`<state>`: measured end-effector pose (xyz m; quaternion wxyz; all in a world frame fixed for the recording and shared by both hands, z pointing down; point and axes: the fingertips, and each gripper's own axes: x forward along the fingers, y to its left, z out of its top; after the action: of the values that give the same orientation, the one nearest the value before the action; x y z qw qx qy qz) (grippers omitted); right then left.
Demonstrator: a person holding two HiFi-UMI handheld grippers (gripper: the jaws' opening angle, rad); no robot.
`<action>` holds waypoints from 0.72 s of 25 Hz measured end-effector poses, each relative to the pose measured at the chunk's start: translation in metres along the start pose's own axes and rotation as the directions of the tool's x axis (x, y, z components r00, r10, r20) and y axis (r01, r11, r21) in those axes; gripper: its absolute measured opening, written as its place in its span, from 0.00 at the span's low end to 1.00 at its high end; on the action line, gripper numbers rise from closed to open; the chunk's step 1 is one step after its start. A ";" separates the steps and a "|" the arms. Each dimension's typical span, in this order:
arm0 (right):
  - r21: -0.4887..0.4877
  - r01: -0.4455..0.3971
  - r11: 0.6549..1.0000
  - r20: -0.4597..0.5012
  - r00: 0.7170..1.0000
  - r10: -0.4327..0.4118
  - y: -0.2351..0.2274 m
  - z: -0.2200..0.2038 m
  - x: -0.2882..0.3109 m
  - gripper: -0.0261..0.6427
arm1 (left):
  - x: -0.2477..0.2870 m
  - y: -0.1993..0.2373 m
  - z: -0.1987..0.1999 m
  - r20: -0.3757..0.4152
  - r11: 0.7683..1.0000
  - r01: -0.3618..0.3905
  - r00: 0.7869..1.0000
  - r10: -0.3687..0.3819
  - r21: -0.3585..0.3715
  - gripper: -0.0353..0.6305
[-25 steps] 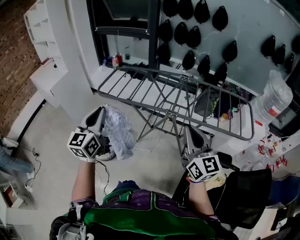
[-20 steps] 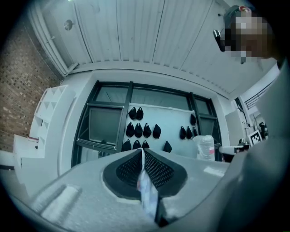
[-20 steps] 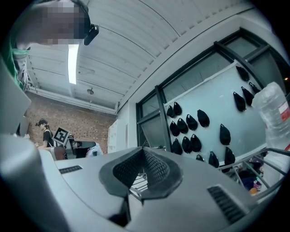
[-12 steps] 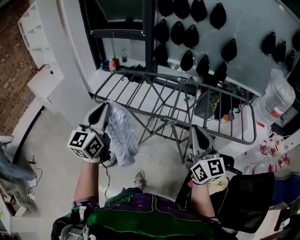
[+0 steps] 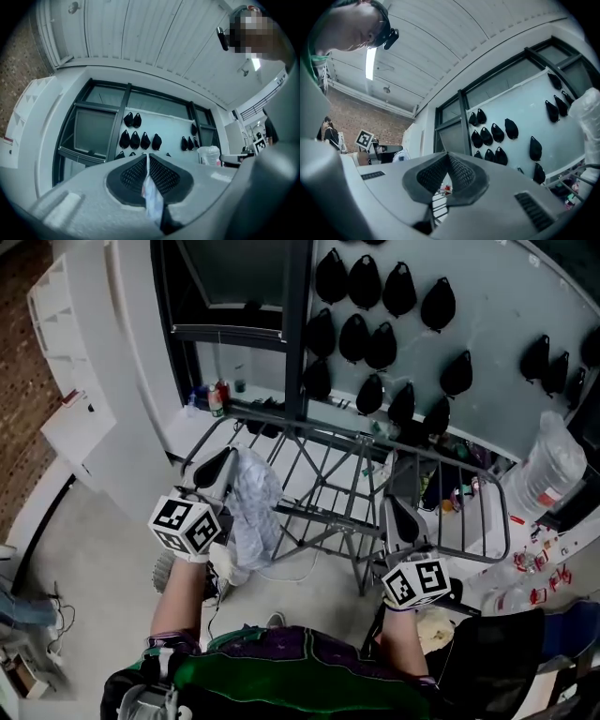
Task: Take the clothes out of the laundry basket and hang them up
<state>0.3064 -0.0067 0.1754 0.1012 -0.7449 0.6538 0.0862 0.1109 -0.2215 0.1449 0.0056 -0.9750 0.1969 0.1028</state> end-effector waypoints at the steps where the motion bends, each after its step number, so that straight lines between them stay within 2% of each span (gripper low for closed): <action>1: -0.004 0.001 1.000 0.003 1.000 -0.001 0.000 0.001 0.010 0.04 | 0.010 0.007 0.003 0.004 1.000 0.009 1.000 -0.009 0.003 0.10; 13: -0.031 0.036 0.999 -0.052 0.998 -0.038 0.008 -0.036 0.098 0.04 | 0.097 0.077 -0.012 0.003 0.993 0.116 0.993 -0.116 -0.018 0.10; 18: -0.034 0.040 0.999 -0.084 0.996 -0.042 0.002 -0.052 0.118 0.04 | 0.129 0.094 -0.035 -0.026 0.990 0.130 0.991 -0.132 -0.048 0.10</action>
<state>0.3199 -0.1332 0.1943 0.0631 -0.7627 0.6406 0.0628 0.1981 -0.3597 0.1555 -0.0131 -0.9871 0.1302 0.0925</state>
